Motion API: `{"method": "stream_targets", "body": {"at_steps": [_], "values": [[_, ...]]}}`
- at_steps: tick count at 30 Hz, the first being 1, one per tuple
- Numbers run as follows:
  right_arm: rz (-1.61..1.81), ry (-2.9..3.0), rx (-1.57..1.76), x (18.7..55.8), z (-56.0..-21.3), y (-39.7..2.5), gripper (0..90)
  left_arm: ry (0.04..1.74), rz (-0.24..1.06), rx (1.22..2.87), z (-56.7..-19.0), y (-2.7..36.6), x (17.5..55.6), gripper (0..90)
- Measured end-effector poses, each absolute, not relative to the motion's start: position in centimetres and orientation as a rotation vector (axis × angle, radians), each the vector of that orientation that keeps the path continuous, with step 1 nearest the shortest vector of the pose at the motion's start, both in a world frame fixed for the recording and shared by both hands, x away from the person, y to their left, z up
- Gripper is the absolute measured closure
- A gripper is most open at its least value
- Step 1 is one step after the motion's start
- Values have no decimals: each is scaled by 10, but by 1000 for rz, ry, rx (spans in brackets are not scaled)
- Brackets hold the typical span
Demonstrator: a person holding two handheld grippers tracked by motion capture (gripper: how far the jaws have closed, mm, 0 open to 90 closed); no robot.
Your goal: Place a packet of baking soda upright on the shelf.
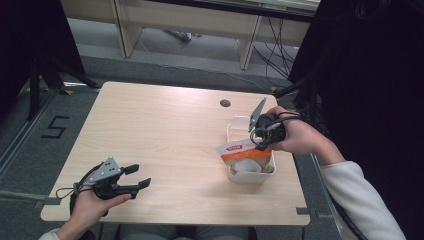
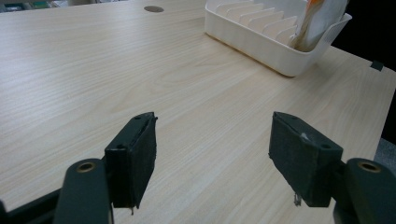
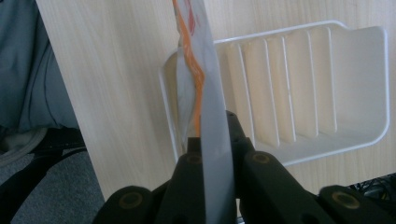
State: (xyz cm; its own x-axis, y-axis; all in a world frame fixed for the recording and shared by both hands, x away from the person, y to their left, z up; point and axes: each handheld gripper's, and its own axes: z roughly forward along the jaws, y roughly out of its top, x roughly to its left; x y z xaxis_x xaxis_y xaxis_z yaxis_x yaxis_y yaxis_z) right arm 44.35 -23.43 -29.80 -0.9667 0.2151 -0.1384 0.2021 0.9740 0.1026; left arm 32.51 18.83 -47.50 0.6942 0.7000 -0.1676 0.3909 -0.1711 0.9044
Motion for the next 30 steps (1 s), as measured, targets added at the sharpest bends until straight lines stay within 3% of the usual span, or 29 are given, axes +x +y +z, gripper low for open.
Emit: {"method": "stream_targets", "body": {"at_steps": [30], "values": [[166,2991,368,447,-323,-250,900,850,352,1806,-475,187,325,322]]}}
